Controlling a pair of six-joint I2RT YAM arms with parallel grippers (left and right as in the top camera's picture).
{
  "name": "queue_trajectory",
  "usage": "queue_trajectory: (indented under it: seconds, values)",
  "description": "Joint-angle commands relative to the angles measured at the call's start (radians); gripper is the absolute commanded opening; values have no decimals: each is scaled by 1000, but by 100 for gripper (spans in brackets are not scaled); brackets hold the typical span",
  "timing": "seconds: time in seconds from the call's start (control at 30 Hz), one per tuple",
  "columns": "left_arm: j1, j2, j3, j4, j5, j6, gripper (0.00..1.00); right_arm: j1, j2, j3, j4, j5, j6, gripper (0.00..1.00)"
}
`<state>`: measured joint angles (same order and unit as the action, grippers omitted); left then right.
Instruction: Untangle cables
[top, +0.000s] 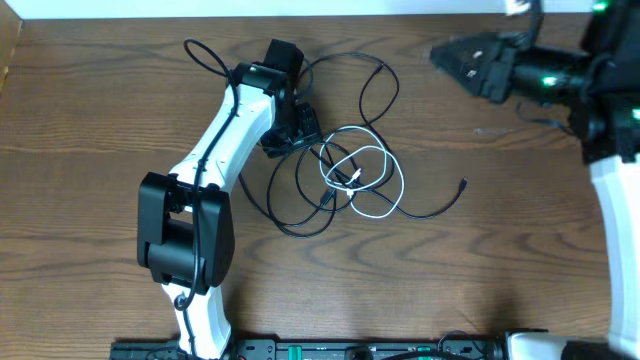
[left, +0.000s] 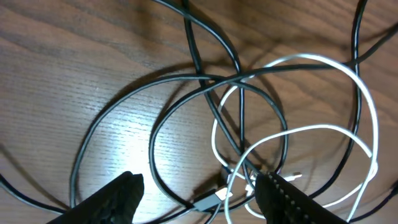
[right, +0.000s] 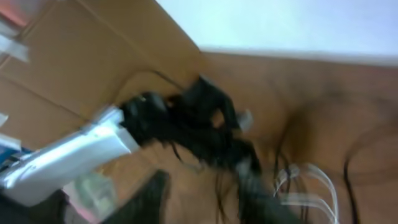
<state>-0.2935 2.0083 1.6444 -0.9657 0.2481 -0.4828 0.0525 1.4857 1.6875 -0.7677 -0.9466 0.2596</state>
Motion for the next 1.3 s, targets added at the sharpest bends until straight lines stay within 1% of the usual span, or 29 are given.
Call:
queue_trajectory:
  seconds: [0.0, 0.07, 0.17, 0.27, 0.33, 0.53, 0.67, 0.83, 1.07, 1.13, 1.17, 1.2, 1.23, 1.27]
  values:
    - [26, -16, -1, -19, -13, 92, 63, 43, 75, 0, -119, 195, -105, 42]
    - [39, -39, -1, -25, -13, 109, 63, 72, 132, 0, -205, 285, -127, 46]
    - [40, -51, -1, -24, -11, 114, 63, 114, 201, 0, -256, 335, -147, 46]
    - [40, -50, -2, -25, 2, 146, 63, 157, 265, 0, -268, 355, -228, 48]
    - [40, -50, -2, -24, 2, 150, 63, 182, 311, 0, -275, 406, -231, 52]
    - [40, -50, -2, -21, 2, 150, 64, 224, 439, 0, -300, 506, -238, 52]
    - [40, -50, -2, -19, 2, 150, 64, 238, 520, 0, -288, 609, -331, 52]
    - [40, -50, -2, -16, 2, 149, 64, 238, 611, 0, -262, 594, -421, 52]
    - [40, -50, -2, -16, 2, 149, 64, 239, 713, 0, -235, 447, -505, 52]
    - [40, -50, -2, -14, 2, 149, 64, 244, 729, 0, -227, 446, -504, 48]
    - [40, -50, -2, -13, 2, 149, 64, 248, 740, 0, -226, 446, -504, 45]
    - [40, -50, -2, -13, 2, 149, 64, 250, 742, 0, -227, 446, -504, 40]
    - [40, -50, -2, -13, 2, 149, 64, 252, 750, 0, -226, 446, -504, 31]
    - [40, -50, -2, -13, 2, 149, 64, 253, 753, 0, -226, 446, -504, 15]
